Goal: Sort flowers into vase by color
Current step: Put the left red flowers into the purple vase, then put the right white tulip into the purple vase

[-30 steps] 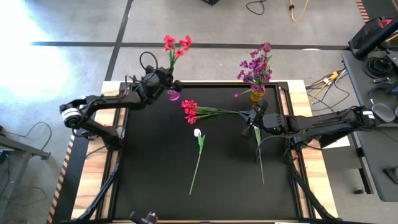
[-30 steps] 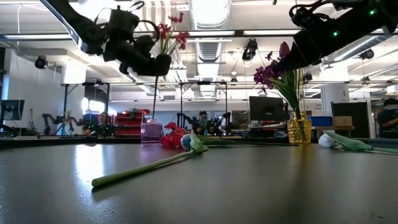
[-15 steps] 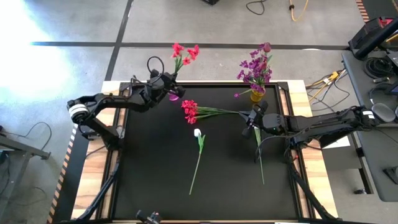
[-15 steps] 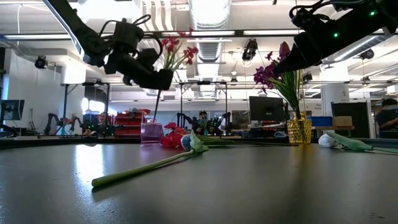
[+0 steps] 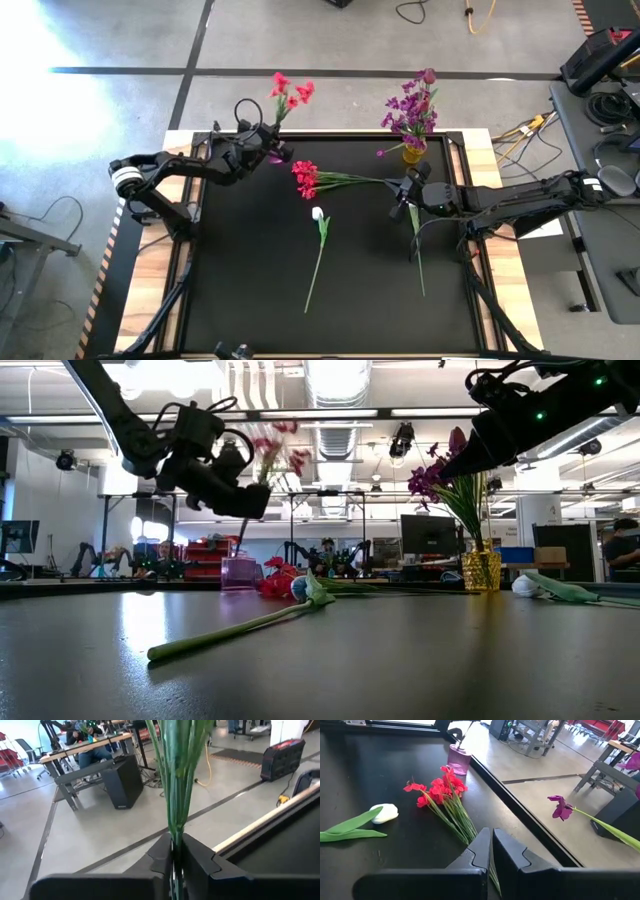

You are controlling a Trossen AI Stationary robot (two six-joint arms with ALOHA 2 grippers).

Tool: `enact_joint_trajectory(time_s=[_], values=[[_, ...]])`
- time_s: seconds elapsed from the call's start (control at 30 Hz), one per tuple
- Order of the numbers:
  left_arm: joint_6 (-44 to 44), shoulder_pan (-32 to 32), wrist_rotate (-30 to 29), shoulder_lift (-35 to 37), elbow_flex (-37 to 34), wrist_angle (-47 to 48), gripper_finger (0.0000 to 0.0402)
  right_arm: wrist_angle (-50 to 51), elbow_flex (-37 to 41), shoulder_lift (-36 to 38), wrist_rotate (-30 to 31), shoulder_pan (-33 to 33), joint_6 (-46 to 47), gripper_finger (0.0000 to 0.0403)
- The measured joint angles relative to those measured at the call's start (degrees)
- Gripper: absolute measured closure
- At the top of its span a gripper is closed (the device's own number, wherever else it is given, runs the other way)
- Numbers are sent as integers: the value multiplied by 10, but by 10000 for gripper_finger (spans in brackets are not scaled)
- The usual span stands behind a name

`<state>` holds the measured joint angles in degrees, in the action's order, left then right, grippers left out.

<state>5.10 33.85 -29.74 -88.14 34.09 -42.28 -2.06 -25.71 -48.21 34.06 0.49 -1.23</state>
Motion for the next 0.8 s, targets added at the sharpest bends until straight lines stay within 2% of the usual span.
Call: enact_joint_trajectory(time_s=[0.47,0.6,0.8], values=[[-15,-3,7,12,4,35,214,1,-10,0,0,0,17,390],[-13,-3,4,19,4,33,195,1,-11,0,0,0,18,390],[-11,-3,2,41,-7,33,194,1,-11,0,0,0,19,390]])
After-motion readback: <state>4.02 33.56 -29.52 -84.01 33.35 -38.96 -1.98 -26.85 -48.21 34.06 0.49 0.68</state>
